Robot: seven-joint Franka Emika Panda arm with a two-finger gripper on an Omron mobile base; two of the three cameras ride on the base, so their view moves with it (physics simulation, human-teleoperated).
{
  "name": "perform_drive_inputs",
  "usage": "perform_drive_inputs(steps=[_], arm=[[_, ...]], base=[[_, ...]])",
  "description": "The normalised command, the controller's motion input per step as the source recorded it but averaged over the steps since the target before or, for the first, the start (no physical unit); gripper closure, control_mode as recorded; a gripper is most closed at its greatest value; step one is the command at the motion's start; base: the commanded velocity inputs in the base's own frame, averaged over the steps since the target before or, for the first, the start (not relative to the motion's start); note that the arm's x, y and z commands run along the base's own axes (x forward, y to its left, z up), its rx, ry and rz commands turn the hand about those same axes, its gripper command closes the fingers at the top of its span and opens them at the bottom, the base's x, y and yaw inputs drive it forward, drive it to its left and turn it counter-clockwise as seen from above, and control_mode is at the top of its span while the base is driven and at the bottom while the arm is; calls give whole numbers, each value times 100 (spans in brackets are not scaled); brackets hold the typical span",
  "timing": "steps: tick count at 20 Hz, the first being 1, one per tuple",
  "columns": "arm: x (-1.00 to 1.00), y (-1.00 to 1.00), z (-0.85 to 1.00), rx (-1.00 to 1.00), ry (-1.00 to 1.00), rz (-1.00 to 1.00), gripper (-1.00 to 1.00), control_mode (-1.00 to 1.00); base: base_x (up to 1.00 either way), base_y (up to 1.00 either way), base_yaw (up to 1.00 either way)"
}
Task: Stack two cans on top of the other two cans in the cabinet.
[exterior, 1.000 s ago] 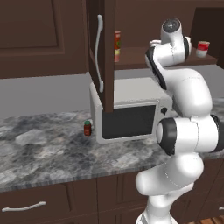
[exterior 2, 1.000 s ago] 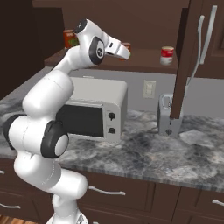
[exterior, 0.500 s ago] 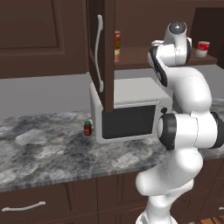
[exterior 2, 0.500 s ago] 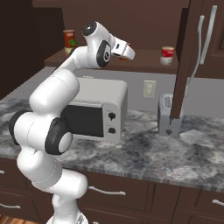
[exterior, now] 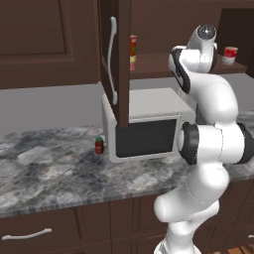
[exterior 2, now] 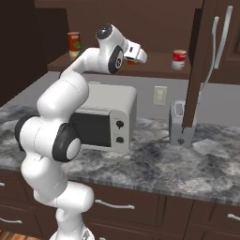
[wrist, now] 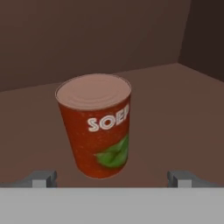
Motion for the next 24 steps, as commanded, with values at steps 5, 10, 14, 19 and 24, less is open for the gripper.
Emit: perform_drive_inputs(steps=[5, 10, 14, 19, 24], arm=[[25, 0, 0, 0, 0, 7, -100, -100], [23, 0, 0, 0, 0, 5, -100, -100], [20, -5, -1, 0, 0, 3, -100, -100], [20, -5, -3, 0, 0, 1, -100, -100], [12, -4, -4, 0, 0, 0, -100, -100]], base=[[0, 0, 0], [0, 0, 0], [0, 0, 0], [0, 0, 0], [0, 0, 0]])
